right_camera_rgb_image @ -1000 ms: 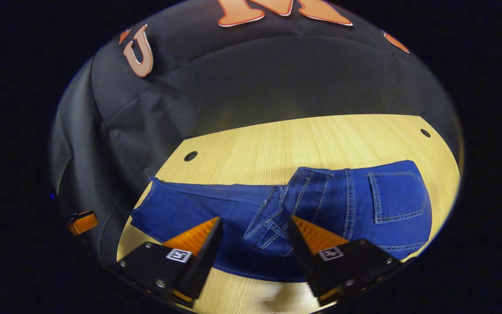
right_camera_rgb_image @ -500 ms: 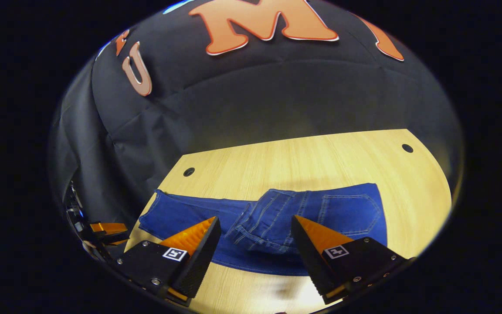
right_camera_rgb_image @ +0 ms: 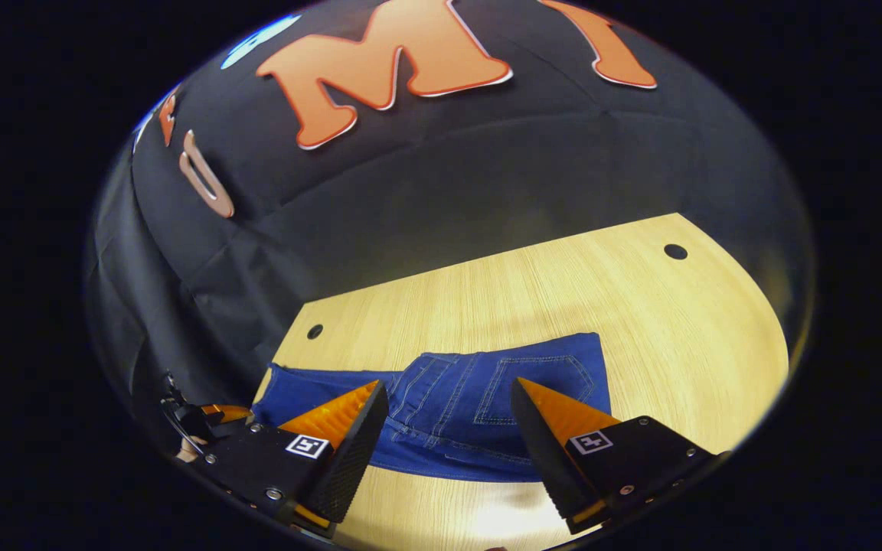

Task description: Grasp the waist and the cuffs of the jeans and fold them to make the two legs overlap; first hold the waist and fold one-third of the jeans toward the cuffs, then hold the cuffs and fold the remaining one-third in the same direction to finish folding.

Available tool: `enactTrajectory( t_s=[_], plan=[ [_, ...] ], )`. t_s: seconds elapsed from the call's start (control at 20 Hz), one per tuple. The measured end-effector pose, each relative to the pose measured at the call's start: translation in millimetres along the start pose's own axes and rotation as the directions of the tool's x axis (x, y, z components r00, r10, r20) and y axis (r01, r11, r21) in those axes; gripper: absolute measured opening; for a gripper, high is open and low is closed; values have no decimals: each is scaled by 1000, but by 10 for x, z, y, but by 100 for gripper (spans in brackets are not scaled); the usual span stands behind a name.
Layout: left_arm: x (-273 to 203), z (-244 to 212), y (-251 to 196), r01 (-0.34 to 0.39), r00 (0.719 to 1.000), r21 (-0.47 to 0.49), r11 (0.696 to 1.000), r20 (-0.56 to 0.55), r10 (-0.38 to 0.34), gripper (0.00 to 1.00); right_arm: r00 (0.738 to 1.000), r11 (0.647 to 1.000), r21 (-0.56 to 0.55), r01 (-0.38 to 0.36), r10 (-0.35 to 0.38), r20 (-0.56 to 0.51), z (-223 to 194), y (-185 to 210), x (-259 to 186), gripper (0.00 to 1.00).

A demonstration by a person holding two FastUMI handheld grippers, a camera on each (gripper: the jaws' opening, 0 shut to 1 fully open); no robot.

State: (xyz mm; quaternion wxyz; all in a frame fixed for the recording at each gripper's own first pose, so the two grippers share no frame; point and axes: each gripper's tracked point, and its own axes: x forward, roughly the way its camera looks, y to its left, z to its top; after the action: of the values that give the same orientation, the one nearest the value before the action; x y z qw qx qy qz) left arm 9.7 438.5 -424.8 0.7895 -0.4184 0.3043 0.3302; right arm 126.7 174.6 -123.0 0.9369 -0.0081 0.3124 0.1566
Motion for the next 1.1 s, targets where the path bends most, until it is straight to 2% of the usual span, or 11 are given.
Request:
enactTrajectory(
  t_s=[0.1, 0.2, 0.35, 0.4, 0.5, 0.6, 0.65, 0.75, 0.85, 1.0, 1.1],
  plan=[
    [99, 1, -113, 23, 1000, 3, 1000, -3, -23, 96, 1000, 1000, 32, 1, -1, -3, 24, -112, 0, 98],
    [203, -30, -205, 29, 1000, 54, 998, 3, -29, 96, 1000, 999, 47, 15, -14, -6, 40, -215, -10, 98],
    [421, -33, -314, -29, 1000, 142, 990, 15, 27, 91, 1000, 997, 72, 30, -29, -8, 65, -372, -29, 98],
    [524, -26, -357, -44, 999, 158, 986, 32, 39, 82, 999, 996, 81, 36, -36, -7, 81, -425, -34, 98],
    [581, -1, -280, -122, 992, 206, 971, 65, 111, 45, 999, 994, 100, 47, -47, 3, 133, -530, -65, 98],
    [591, -41, -298, -148, 989, 270, 951, 52, 140, 8, 998, 993, 97, 66, -68, 11, 175, -657, -78, 98],
    [548, -56, -335, -144, 989, 292, 946, 56, 134, 4, 997, 993, 90, 79, -80, 13, 194, -720, -82, 98],
    [396, 35, -632, -80, 994, 312, 947, 99, 52, 4, 996, 992, 87, 88, -90, 24, 250, -822, -98, 98],
    [126, 74, -1008, -21, 990, 360, 933, 138, -31, 4, 996, 992, 100, 82, -86, 36, 335, -905, -132, 98],
    [-321, 54, -1639, 74, 975, 447, 892, 154, -158, 4, 996, 991, 123, 59, -66, 58, 470, -976, -182, 98],
    [-606, -113, -2136, 136, 960, 502, 854, 146, -239, 4, 995, 991, 126, 42, -53, 85, 579, -1031, -269, 98]
  ],
)
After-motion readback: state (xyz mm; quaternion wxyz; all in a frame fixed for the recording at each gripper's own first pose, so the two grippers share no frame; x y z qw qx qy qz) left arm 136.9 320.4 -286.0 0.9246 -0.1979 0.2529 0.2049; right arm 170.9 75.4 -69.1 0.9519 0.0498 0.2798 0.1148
